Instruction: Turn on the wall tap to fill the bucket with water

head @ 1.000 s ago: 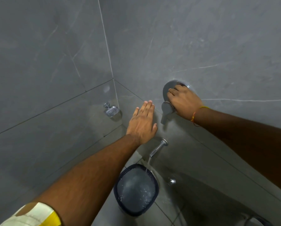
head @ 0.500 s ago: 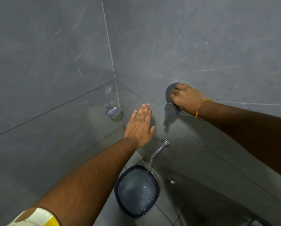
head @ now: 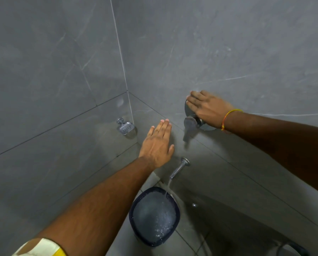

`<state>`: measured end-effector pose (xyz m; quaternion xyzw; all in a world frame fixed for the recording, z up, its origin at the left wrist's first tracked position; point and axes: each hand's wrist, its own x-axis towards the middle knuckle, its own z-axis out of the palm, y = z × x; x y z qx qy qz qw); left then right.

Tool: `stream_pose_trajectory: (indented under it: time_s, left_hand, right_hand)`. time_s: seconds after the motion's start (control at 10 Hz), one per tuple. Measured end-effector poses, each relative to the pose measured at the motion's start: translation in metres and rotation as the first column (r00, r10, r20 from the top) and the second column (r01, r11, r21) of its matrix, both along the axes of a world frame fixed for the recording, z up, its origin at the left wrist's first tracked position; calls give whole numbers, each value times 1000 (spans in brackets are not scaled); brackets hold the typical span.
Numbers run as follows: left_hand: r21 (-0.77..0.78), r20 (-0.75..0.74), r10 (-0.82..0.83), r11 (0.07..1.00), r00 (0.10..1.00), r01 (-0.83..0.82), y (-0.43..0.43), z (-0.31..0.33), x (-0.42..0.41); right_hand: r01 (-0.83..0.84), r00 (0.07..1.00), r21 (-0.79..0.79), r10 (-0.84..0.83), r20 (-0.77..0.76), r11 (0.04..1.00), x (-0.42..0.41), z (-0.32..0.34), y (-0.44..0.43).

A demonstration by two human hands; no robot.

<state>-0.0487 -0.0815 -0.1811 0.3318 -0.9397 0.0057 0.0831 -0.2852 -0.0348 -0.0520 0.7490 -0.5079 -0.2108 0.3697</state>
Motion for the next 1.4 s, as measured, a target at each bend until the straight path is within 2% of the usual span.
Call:
stream_pose_trajectory:
  time_s: [0.2,0.3,0.4,0.6,0.7,0.8,0.9,1.0,1.1,1.2,1.3,1.4]
  left_hand:
    - [-25,6,-11,1000,1000,11,5,0,6]
    - [-24,18,-10,1000,1000,11,6,0,9]
    - [-27,22,-5,1000,1000,6,8,-1,13]
    - [-34,41,-8,999,999,10,8,-3,20]
    - [-42,47,4,999,999,-2,7,-3,24]
    - [-49,52,5,999,999,-2,8,2,30]
    - [-65,-19,-2,998,1000,0,11,12,38]
    - [-115,-110,-9,993,994,-4,18,30,49]
    - [-175,-175,-37,985,984,6,31,59,62]
    - [-220,-285,-50,975,957,-15,50,100,77]
    - [-341,-348,-89,939,933,-38,70,149,98]
    - [-378,-410,-141,925,901,-28,109,206,127]
  right_hand:
    - [8,998,28,-7,-64,1000,6,-1,8]
    - [7,1000,-21,-7,-21,1000,12,0,8]
    - [23,992,50,-17,-122,998,13,3,7]
    - [39,982,83,-23,-185,996,9,11,3]
    - [126,966,129,-92,-242,984,15,14,0]
    - [228,966,175,-200,-161,958,13,17,-1]
    - [392,909,215,-413,63,895,5,1,-1]
    - [558,728,168,-576,371,813,19,-15,7]
    - [643,575,92,-559,597,760,35,-22,19]
    - [689,465,72,-516,720,722,58,-15,43]
    - [672,425,-37,-345,837,739,97,16,77]
    - [546,493,-218,-100,864,809,145,69,122]
